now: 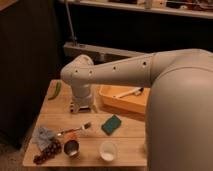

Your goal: Wipe tray with eraser

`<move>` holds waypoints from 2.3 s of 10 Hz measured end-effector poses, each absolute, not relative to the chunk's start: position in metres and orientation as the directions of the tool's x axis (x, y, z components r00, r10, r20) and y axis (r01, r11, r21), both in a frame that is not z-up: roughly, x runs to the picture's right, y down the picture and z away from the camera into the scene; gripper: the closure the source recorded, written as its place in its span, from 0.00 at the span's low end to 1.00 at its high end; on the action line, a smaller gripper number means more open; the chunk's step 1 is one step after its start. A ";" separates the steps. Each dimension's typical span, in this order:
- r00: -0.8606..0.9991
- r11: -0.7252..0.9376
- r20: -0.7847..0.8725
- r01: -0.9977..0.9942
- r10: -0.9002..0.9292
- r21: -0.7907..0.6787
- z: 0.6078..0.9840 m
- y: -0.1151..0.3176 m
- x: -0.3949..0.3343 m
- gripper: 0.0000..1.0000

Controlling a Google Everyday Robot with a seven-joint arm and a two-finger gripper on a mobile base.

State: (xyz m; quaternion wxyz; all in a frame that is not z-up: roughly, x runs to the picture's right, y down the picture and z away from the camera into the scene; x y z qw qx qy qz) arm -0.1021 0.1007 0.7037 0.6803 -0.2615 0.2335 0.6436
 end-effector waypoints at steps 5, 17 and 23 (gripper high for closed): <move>0.062 0.035 -0.654 -0.998 0.754 -0.055 0.704 0.101 -0.102 0.35; 0.063 0.035 -0.654 -0.998 0.754 -0.055 0.704 0.101 -0.102 0.35; 0.413 0.179 -0.562 -0.888 0.716 -0.424 0.727 0.061 -0.148 0.35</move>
